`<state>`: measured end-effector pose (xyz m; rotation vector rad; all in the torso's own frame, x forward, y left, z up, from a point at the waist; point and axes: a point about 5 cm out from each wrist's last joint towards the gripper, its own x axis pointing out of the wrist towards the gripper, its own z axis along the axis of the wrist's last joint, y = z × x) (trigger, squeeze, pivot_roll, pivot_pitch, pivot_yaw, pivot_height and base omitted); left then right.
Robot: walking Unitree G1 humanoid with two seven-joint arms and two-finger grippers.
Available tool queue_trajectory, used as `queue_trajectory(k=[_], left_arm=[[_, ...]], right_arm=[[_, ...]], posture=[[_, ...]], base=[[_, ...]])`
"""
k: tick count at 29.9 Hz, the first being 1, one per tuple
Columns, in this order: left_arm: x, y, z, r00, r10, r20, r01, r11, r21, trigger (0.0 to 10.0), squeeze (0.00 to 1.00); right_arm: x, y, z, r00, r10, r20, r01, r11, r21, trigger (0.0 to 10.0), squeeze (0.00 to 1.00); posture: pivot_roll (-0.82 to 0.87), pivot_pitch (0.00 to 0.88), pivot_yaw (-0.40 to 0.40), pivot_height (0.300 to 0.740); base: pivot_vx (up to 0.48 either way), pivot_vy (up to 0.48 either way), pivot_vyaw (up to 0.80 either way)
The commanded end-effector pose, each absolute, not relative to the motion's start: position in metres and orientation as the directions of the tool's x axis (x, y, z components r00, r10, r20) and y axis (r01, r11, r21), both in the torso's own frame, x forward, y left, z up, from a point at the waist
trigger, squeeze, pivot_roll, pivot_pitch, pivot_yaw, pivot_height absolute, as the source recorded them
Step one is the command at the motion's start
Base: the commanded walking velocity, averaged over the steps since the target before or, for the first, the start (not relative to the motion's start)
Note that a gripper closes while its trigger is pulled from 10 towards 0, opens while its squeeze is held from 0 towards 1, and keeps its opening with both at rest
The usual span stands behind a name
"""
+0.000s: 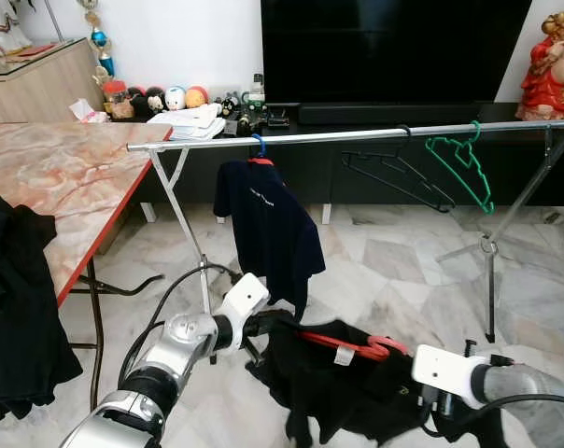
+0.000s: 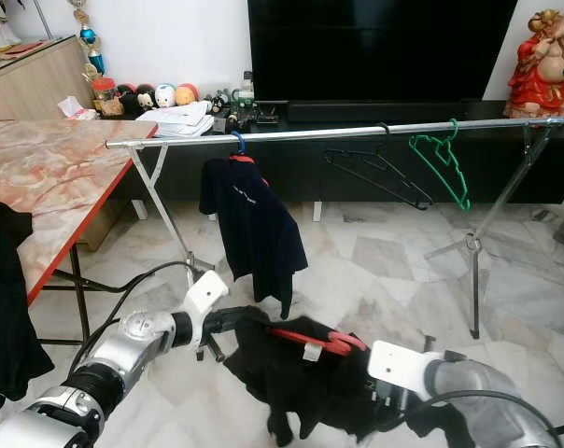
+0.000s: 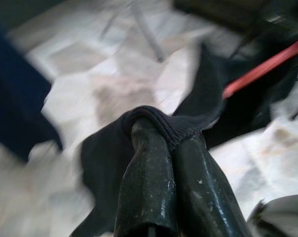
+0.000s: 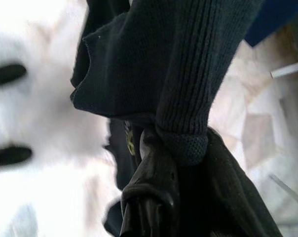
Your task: Hang hanger
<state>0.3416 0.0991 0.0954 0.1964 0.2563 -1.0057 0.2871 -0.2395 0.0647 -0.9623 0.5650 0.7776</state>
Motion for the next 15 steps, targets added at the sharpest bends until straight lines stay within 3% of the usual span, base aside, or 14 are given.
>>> queue_trajectory(k=[1,4,5,10,14,15], left_arm=[[0.34,0.094,0.108,0.453,-0.853,-0.259,0.887,0.46,0.036,0.0,0.0],[0.333,0.086,0.119,0.36,-0.903,-0.236,0.931,0.363,0.032,0.0,0.0],[0.326,0.083,0.123,0.292,-0.925,-0.243,0.956,0.292,0.037,0.0,0.0],[0.306,0.08,0.126,0.154,-0.949,-0.275,0.988,0.151,0.032,0.0,0.0],[0.299,0.082,0.124,0.127,-0.946,-0.298,0.992,0.129,0.012,0.0,0.0],[0.297,0.083,0.124,0.109,-0.948,-0.3,0.994,0.112,0.007,0.0,0.67]], right_arm=[[0.293,-0.233,0.069,0.627,0.355,-0.694,-0.775,0.38,-0.505,0.0,0.0],[0.299,-0.223,0.068,0.651,0.373,-0.662,-0.752,0.434,-0.496,0.0,0.0],[0.304,-0.22,0.07,0.681,0.365,-0.635,-0.723,0.471,-0.505,0.0,0.0],[0.319,-0.215,0.077,0.763,0.332,-0.555,-0.628,0.585,-0.513,0.0,0.0],[0.327,-0.213,0.083,0.806,0.305,-0.506,-0.563,0.658,-0.5,0.0,0.0],[0.328,-0.212,0.084,0.813,0.308,-0.494,-0.554,0.67,-0.493,0.0,0.0]], posture=[[-0.09,0.004,0.062,0.74],[-0.09,0.003,0.061,0.74],[-0.08,0.002,0.061,0.74],[-0.08,0.003,0.063,0.74],[-0.07,0.004,0.063,0.74],[-0.07,0.005,0.062,0.74]], base=[[0.0,0.0,0.0],[0.0,0.0,0.0],[0.0,0.0,0.0],[0.0,0.0,0.0],[0.0,0.0,0.0],[0.0,0.0,0.0]])
